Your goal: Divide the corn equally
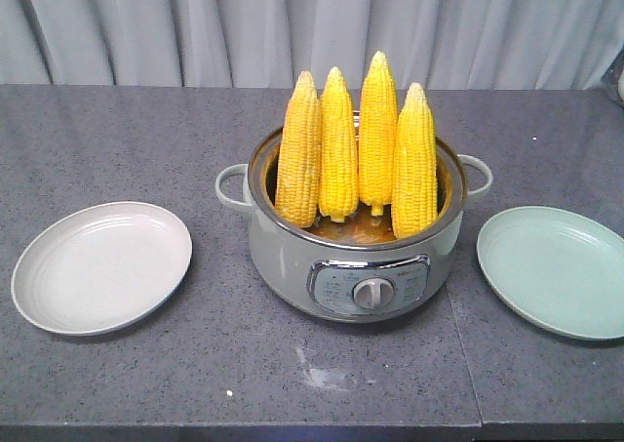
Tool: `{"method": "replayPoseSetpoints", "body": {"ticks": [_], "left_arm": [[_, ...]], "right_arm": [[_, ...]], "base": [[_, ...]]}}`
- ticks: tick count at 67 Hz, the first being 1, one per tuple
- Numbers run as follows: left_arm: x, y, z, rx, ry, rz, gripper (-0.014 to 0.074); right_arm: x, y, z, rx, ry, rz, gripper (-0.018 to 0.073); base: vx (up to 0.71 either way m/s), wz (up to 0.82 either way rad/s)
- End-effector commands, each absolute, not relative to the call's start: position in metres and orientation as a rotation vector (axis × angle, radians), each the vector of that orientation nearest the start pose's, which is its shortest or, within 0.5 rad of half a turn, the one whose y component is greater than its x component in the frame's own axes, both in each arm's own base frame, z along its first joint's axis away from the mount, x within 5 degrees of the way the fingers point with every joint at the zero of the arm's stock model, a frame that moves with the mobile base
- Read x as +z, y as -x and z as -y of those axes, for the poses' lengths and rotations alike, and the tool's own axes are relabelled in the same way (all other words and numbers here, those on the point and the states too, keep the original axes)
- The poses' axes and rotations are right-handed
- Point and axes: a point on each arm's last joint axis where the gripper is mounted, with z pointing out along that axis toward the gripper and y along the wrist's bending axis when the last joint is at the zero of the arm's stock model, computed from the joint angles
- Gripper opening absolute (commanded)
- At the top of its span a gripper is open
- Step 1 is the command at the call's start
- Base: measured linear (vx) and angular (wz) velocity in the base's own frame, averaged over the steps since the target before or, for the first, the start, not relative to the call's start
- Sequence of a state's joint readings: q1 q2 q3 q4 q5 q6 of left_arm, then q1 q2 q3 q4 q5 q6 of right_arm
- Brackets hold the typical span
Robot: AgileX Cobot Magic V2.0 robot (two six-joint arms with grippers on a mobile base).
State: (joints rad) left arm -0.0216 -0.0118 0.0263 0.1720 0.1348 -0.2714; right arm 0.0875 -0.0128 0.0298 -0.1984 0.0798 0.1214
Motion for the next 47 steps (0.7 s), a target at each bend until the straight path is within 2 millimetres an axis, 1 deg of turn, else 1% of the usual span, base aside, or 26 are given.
{"method": "replayPoseSetpoints", "body": {"ticks": [1,47], "left_arm": [[0.1901,-0.0561,0.0000,-0.087,0.075,-1.567,-0.0006],[0.1901,-0.0561,0.0000,-0.087,0.075,-1.567,-0.0006]], "right_arm": [[0.1983,-0.0566,-0.0044,-0.003,0.125,-1.516,-0.0002],[0.1983,-0.0566,-0.0044,-0.003,0.125,-1.516,-0.0002]], "base": [[0.05,0.01],[0.01,0.00]]}}
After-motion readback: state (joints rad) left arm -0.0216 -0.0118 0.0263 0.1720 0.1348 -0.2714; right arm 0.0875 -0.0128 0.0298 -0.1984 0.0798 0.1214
